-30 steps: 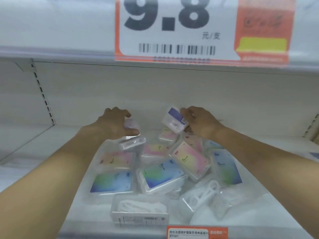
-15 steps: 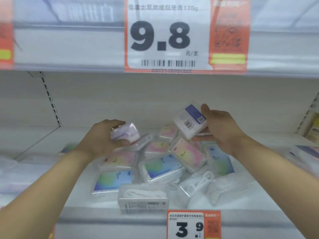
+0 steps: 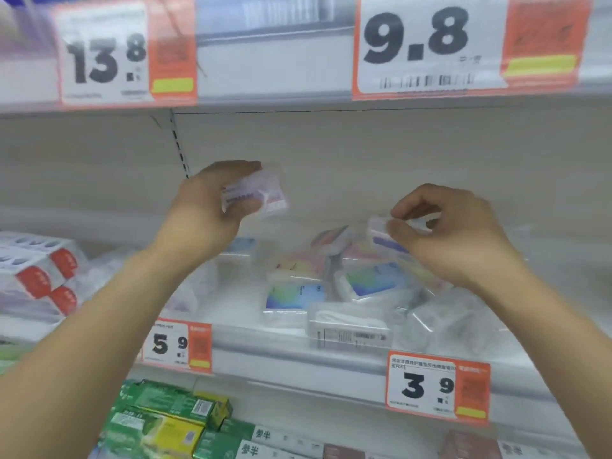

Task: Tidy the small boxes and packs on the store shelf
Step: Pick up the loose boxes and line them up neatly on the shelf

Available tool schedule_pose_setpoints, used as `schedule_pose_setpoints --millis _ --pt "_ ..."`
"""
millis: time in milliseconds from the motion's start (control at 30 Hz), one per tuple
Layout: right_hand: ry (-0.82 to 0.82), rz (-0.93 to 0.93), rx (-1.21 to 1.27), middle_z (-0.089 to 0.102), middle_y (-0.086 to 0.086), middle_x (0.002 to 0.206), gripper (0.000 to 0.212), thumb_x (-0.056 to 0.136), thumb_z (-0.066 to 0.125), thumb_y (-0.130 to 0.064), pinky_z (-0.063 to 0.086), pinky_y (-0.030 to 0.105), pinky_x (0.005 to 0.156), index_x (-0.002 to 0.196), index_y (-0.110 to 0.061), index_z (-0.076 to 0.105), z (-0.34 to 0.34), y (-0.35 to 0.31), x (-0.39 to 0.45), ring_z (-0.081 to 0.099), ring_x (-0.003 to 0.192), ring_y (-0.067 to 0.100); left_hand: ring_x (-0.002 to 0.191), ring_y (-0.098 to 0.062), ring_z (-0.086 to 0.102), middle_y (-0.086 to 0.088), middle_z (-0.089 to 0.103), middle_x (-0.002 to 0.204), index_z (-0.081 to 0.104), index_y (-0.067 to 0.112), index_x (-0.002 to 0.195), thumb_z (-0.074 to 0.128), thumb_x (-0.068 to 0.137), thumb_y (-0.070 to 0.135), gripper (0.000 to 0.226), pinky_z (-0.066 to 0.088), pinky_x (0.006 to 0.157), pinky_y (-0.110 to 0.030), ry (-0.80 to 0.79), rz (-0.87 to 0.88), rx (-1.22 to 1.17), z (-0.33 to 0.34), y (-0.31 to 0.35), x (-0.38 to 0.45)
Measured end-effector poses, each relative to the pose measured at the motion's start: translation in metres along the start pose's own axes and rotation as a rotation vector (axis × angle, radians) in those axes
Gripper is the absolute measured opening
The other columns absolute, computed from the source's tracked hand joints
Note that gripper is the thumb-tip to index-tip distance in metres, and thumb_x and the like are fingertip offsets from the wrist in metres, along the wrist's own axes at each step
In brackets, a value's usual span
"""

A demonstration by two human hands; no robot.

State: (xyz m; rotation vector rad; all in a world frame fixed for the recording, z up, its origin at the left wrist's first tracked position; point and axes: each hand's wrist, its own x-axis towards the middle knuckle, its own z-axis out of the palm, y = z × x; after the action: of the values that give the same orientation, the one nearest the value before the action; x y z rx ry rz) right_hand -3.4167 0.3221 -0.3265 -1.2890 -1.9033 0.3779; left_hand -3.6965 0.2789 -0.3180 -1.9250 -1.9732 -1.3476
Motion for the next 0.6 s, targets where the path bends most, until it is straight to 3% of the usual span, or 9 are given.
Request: schedule_pose_setpoints --millis 133,233,300,433,533,600 --pt "-0.229 -0.004 -0.215 0.062 -0.009 0.100 0.023 0.080 0.073 -0.039 0.038 0.021 0.079 0.099 -0.031 0.062 0.018 -0.018 -0.005 0.055 0.087 0.009 0.106 -0.008 0.052 0.008 0.054 0.126 0.058 0.024 0.129 0.064 0.091 0.020 0.039 0.033 0.084 0.000 -0.033 -0.050 0.096 -0.035 -0.039 -0.002" --pt "-0.378 0.058 -0.367 0.062 -0.003 0.107 0.032 0.085 0.062 -0.051 0.041 0.027 0.082 0.111 -0.033 0.062 0.028 -0.023 -0.006 0.058 0.094 0.016 0.121 -0.025 0.053 -0.005 0.053 0.133 0.055 0.020 0.130 0.062 0.092 0.016 0.039 0.042 0.100 -0.029 -0.077 -0.121 0.164 -0.050 -0.080 -0.006" --pt "-0.445 0.107 -0.389 0.063 -0.003 0.110 0.037 0.086 0.060 -0.055 0.039 0.027 0.084 0.116 -0.033 0.061 0.026 -0.027 -0.004 0.057 0.099 0.019 0.121 -0.031 0.053 -0.011 0.052 0.133 0.053 0.015 0.131 0.060 0.092 0.014 0.039 0.043 0.102 -0.040 -0.137 -0.174 0.194 -0.051 -0.101 -0.014" --pt "-0.474 0.170 -0.379 0.058 -0.010 0.108 0.047 0.079 0.066 -0.058 0.033 0.024 0.083 0.119 -0.035 0.058 0.018 -0.032 0.001 0.051 0.096 0.013 0.120 -0.033 0.053 -0.016 0.049 0.136 0.053 0.012 0.134 0.058 0.093 0.015 0.041 0.041 0.104 -0.036 -0.159 -0.191 0.205 -0.045 -0.120 -0.019" --pt "-0.409 0.254 -0.362 0.058 -0.001 0.123 0.077 0.067 0.074 -0.063 0.036 0.027 0.082 0.131 -0.026 0.052 0.017 -0.028 0.006 0.055 0.107 0.022 0.123 -0.027 0.049 -0.013 0.040 0.141 0.055 0.020 0.134 0.058 0.093 0.021 0.041 0.033 0.099 -0.021 -0.162 -0.235 0.228 -0.043 -0.127 -0.012" --pt "-0.396 0.317 -0.380 0.058 0.004 0.128 0.088 0.059 0.076 -0.068 0.037 0.029 0.081 0.131 -0.022 0.053 0.014 -0.026 0.007 0.053 0.104 0.024 0.118 -0.029 0.052 -0.013 0.045 0.136 0.054 0.022 0.135 0.056 0.094 0.024 0.041 0.035 0.096 -0.023 -0.190 -0.286 0.236 -0.040 -0.129 -0.007"
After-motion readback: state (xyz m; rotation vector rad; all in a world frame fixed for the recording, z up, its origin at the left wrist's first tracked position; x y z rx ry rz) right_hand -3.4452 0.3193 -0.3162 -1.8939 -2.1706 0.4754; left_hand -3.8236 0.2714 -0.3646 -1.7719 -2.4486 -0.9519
